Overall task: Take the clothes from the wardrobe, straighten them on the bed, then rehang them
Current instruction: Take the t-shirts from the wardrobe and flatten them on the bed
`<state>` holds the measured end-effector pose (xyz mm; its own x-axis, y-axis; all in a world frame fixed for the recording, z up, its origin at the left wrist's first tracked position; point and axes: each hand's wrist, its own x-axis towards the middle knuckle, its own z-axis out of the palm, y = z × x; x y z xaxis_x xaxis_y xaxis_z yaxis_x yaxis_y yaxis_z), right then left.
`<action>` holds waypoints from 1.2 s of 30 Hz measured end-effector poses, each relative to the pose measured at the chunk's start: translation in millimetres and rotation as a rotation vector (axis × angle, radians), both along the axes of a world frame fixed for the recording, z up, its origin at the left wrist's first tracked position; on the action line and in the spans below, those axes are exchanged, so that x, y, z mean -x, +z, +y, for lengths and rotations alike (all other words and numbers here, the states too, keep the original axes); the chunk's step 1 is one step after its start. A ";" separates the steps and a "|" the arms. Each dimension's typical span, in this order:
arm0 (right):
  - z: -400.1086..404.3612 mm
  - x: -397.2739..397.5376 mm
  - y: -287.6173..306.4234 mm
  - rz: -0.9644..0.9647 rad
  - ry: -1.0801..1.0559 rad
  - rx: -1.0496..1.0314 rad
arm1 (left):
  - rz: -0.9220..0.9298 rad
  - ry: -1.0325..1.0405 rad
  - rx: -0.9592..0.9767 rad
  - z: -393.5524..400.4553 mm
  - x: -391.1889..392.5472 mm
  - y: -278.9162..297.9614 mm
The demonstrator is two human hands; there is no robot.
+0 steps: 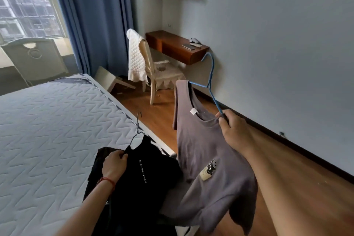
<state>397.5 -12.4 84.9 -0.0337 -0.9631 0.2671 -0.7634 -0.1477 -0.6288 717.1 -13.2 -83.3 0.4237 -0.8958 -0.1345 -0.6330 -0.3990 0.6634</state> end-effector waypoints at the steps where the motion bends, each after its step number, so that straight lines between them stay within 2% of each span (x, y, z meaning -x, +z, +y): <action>1: -2.9 2.9 -4.3 0.005 -0.004 -0.012 | -0.008 -0.015 -0.024 -4.9 5.2 -3.7; 6: -16.1 27.3 -24.2 -0.013 -0.032 -0.044 | -0.056 -0.195 -0.114 -31.6 44.9 -9.7; 12: -40.1 90.2 -44.5 -0.041 -0.073 -0.091 | -0.098 -0.381 -0.072 -56.1 122.5 -19.7; 17: -61.2 159.4 -51.9 -0.138 -0.126 -0.105 | -0.120 -0.553 -0.068 -60.2 198.8 -45.6; 24: -86.2 265.6 -37.3 -0.116 -0.225 -0.063 | -0.114 -0.570 -0.103 -82.9 298.8 -45.9; 36: -142.0 408.7 -40.3 -0.016 -0.308 -0.072 | -0.174 -0.597 -0.082 -163.1 396.5 -59.2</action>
<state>-11.2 -154.3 44.6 -0.3305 -0.9233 0.1959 -0.7552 0.1342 -0.6416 320.6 -176.3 -142.5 -0.1248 -0.9744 -0.1870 -0.8587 0.0116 0.5124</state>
